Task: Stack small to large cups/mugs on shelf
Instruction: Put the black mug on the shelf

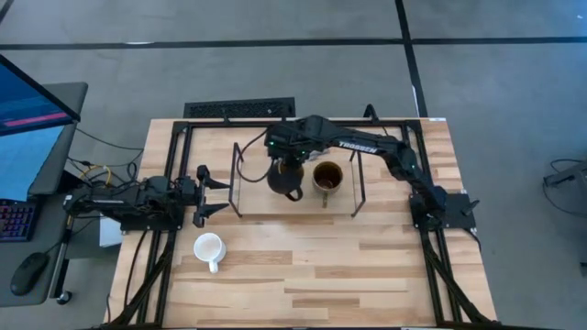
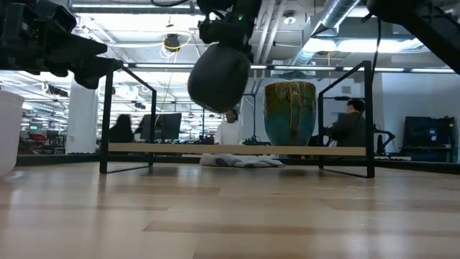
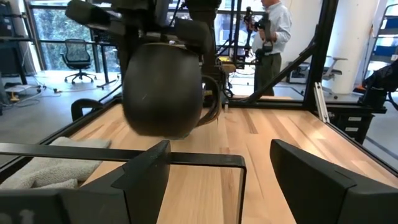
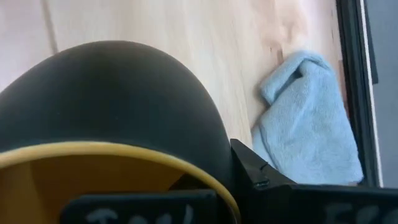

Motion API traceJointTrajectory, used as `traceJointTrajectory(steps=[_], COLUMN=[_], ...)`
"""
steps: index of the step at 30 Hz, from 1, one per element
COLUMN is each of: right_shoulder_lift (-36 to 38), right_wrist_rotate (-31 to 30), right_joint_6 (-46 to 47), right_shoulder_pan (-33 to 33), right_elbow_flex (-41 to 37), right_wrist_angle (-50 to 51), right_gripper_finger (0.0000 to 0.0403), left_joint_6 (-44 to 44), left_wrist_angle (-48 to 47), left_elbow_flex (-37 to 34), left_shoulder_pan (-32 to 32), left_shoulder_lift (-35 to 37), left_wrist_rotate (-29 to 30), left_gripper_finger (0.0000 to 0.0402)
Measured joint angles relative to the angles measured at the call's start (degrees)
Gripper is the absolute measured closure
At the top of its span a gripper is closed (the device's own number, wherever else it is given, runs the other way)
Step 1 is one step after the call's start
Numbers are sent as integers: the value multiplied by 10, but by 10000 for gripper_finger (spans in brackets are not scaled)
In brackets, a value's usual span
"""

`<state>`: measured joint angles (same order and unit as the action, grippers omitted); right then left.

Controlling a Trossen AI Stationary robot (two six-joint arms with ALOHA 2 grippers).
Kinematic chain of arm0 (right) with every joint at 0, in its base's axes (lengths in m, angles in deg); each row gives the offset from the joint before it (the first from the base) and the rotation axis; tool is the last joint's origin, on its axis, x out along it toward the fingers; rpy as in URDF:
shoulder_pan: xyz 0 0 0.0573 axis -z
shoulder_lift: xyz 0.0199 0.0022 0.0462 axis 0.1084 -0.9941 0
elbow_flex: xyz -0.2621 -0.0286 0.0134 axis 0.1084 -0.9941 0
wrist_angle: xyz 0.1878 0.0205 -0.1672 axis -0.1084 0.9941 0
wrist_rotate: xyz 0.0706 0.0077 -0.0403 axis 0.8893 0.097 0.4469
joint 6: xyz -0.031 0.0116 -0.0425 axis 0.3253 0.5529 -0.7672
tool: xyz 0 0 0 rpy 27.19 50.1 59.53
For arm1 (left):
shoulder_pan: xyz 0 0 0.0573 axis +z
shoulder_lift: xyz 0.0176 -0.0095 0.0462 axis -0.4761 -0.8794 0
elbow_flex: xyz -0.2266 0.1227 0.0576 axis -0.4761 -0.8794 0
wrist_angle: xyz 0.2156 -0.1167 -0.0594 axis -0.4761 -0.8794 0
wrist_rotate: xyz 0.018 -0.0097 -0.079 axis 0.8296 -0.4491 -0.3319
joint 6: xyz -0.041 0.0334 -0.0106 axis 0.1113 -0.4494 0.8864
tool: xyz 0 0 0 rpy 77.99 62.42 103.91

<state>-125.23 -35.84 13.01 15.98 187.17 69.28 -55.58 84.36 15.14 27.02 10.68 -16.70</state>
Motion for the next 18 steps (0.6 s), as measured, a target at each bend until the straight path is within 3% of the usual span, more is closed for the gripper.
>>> traceJointTrajectory(steps=[18], right_shoulder_lift=[-31], right_wrist_rotate=[-6], right_joint_6=[108], right_shoulder_pan=[18], right_elbow_flex=[-2], right_wrist_angle=[54], right_gripper_finger=[378], left_joint_6=[8], left_wrist_angle=[1], left_elbow_flex=[0], left_shoulder_pan=[0], left_shoulder_lift=[-7], left_wrist_rotate=[1], left_gripper_finger=[136])
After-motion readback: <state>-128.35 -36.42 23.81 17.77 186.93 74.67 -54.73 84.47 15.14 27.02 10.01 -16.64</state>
